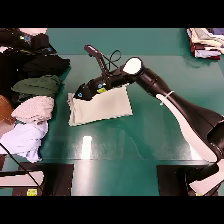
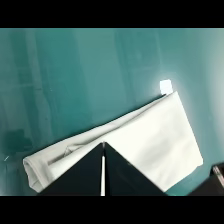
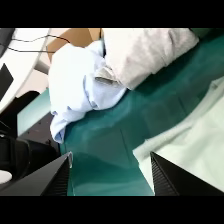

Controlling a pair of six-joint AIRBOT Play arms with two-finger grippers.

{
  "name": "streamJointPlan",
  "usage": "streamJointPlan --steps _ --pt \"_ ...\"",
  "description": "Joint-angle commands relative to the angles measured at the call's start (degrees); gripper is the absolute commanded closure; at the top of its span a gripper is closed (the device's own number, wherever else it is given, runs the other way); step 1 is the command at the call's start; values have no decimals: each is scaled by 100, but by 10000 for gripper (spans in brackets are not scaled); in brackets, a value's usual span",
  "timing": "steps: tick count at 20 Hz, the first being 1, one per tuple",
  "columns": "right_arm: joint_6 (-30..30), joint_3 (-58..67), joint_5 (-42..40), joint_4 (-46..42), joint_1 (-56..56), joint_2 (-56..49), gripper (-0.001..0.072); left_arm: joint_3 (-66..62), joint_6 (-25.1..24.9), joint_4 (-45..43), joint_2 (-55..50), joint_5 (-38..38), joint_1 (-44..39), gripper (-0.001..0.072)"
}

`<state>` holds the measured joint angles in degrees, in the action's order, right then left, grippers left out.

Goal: Fold the shirts.

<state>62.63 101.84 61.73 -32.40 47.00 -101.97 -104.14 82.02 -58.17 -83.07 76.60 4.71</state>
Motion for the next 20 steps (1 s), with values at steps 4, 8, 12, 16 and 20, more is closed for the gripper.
streamJointPlan --steps 4,8,12,16,20 --pt "898 -824 981 -1845 -1259 490 162 0 0 -11 92 302 133 681" --pt "1108 -2253 811 -2057 -2599 1078 157 0 -68 -11 92 282 133 681" --pt "1029 -2957 748 -1478 -3436 920 106 0 -107 -13 92 179 133 681" --pt "837 -2798 761 -605 -3174 203 107 13 -146 -13 44 184 133 681" --pt "835 -1947 767 -98 -2319 -669 120 11 -146 -13 39 184 133 681"
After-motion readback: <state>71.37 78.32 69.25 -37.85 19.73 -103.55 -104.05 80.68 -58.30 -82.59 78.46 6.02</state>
